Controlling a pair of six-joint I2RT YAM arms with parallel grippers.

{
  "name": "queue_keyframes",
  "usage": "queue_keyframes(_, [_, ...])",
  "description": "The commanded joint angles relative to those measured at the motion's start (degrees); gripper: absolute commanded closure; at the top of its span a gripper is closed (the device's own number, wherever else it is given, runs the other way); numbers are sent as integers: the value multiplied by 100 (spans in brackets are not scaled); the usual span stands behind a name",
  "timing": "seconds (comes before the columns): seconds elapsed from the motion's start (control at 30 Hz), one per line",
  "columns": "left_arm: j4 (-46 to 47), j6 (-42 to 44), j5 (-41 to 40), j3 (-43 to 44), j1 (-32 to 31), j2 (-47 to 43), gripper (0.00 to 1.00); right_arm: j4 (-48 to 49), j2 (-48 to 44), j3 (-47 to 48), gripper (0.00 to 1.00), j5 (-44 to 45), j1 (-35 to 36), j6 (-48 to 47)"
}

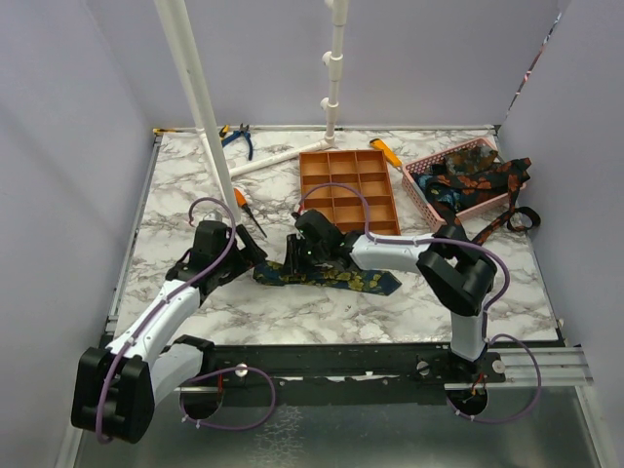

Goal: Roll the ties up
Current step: Roll the tie at the center of the board.

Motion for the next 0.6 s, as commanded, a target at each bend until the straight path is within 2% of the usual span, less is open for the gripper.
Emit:
queue_keyframes(0.0, [230, 133, 484, -83, -47, 190, 10, 52, 130, -265, 71, -122, -127, 13])
queue_keyframes(0.57, [843, 382, 1632, -81, -44, 998, 14, 826, 184, -999, 72, -730, -455, 26])
